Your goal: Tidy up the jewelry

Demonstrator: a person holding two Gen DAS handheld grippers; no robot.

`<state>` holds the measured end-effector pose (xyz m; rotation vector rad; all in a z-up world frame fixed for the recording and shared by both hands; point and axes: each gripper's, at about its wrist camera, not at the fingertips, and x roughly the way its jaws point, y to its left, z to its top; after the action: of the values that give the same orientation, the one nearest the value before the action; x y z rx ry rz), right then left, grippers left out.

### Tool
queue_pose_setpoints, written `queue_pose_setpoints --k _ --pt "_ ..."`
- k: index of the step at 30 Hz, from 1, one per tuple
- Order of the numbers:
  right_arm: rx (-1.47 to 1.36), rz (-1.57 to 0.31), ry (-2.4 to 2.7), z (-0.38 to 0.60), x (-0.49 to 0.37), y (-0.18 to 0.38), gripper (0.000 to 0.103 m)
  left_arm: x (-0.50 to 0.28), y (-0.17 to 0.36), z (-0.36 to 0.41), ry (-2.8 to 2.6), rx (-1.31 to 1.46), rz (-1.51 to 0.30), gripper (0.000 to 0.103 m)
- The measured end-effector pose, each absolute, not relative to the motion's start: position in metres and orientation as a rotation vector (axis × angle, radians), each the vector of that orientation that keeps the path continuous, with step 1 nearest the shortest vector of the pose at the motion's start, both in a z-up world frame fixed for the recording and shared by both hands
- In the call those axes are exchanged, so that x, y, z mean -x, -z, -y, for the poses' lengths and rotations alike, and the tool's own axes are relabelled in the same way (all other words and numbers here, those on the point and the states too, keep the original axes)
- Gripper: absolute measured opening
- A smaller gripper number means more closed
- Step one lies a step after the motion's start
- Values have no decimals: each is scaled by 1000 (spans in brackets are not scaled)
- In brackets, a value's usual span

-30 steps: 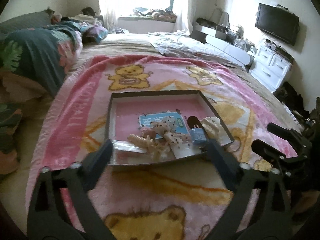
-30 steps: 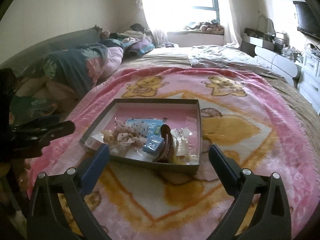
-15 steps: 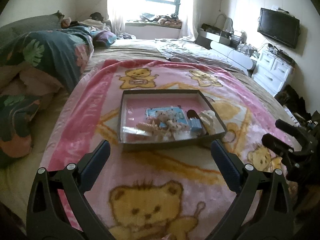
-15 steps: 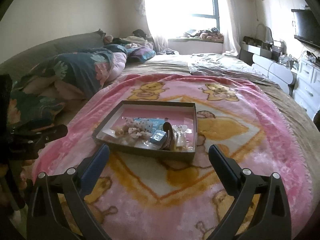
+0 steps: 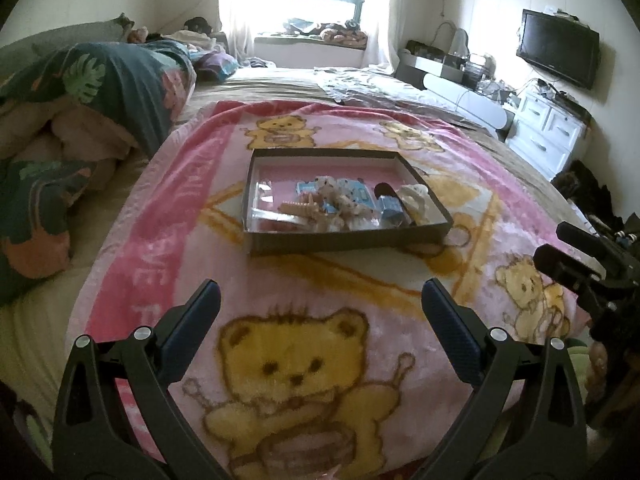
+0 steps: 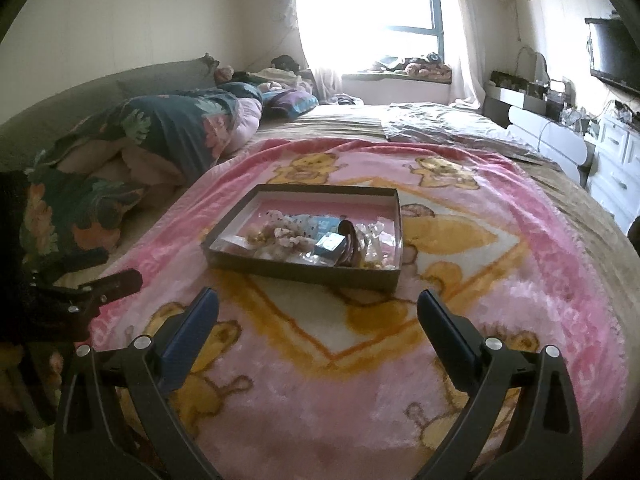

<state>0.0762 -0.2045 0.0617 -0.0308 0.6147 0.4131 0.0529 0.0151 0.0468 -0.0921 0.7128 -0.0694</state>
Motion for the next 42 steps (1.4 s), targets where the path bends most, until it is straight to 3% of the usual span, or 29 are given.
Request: queue_pose_setpoints --k 12,22,42 --pt "-42 -679 -406 212 -68 -20 99 -41 -14 -14 71 118 -718 94" --pt "-37 -622 -362 219 -60 -2 99 -43 3 -9 79 111 -718 94" --pt "11 -611 -341 213 -62 8 99 -50 18 -13 81 139 -748 94"
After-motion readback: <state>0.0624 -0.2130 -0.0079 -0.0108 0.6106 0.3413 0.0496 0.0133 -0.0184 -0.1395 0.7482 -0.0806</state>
